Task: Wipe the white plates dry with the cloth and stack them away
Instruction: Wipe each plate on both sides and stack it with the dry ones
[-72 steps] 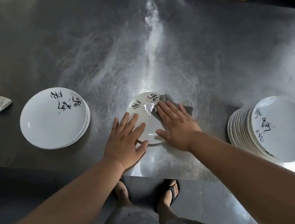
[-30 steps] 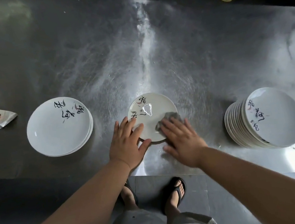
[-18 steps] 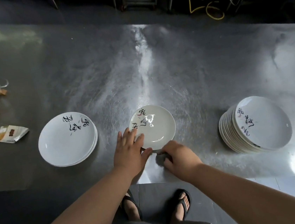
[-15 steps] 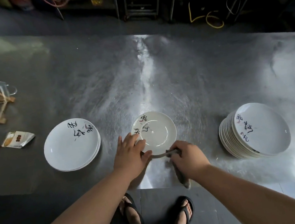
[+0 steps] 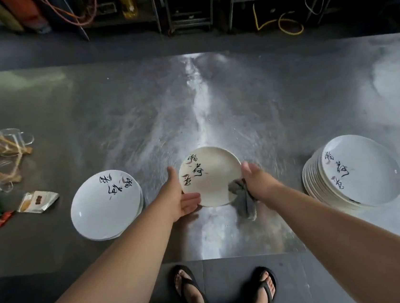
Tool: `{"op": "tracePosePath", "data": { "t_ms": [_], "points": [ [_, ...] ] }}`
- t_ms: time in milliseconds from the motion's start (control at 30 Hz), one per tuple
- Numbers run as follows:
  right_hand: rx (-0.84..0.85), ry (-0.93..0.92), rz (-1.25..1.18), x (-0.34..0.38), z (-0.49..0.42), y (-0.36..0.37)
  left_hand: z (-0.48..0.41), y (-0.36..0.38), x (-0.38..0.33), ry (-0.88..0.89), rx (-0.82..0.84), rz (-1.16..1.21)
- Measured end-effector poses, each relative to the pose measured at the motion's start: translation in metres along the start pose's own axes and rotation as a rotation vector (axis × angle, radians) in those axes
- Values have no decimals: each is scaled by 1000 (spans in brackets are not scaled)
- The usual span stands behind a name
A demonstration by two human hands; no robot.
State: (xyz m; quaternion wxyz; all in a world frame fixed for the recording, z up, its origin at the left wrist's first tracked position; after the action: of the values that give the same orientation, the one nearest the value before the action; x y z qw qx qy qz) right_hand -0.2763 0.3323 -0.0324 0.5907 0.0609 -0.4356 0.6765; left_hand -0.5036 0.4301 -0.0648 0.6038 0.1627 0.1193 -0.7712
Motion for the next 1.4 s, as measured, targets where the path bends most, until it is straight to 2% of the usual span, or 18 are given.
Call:
{"op": "tracePosePath", "data": {
  "t_ms": [67, 133, 267, 367, 467, 533, 633, 700, 767, 833, 933, 1000, 1167, 1233, 1300, 1400],
  "points": [
    [-84, -82, -194, 3, 11, -10, 1, 0, -2, 20, 113, 231],
    [-97, -134, -272, 3, 22, -18, 6, -1, -4, 73, 175, 346],
    [-115, -104, -5, -3, 26, -34, 13, 2, -4, 187, 224, 295],
    [-243, -97, -83, 3, 38, -51, 28, 6, -6, 219, 248, 278],
    [-329, -299, -163, 29, 55, -52, 36, 7, -9, 259, 262, 269],
    [-268, -485, -157, 53, 70, -37, 44, 11, -12, 288, 289, 258],
    [-151, -855, 205, 74, 99, 8, 61, 20, -18, 343, 324, 245],
    [-129, -997, 515, 72, 112, 33, 73, 23, -24, 373, 351, 246],
    [-87, -968, 718, 68, 111, 36, 89, 25, -30, 398, 395, 237],
    [-99, -924, 805, 71, 102, 21, 105, 29, -32, 419, 445, 209],
    [-223, -861, 807, 91, 92, -17, 124, 34, -31, 431, 485, 191],
    [-241, -855, 769, 103, 99, -25, 134, 38, -35, 461, 488, 205],
    [-118, -1094, 790, 105, 149, 8, 150, 37, -51, 515, 490, 281],
    [-111, -1116, 819, 99, 145, 6, 155, 35, -51, 502, 506, 289],
    [-182, -1075, 840, 104, 131, -12, 157, 33, -48, 495, 494, 280],
    [-259, -892, 814, 117, 116, -39, 161, 36, -48, 508, 477, 262]
  ]
}}
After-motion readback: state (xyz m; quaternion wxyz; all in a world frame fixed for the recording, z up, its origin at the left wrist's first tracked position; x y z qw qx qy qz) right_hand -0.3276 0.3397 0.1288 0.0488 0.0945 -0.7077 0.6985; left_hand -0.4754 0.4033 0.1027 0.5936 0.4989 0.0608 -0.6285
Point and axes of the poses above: each hand's wrist, its own z-axis away from the middle knuckle, its own y-axis out of the palm, x = y × z, the point moved 7 cm from there along -z, towards the middle knuckle, and after that the axes turned 3 degrees about -y, right-handed, at the moved point
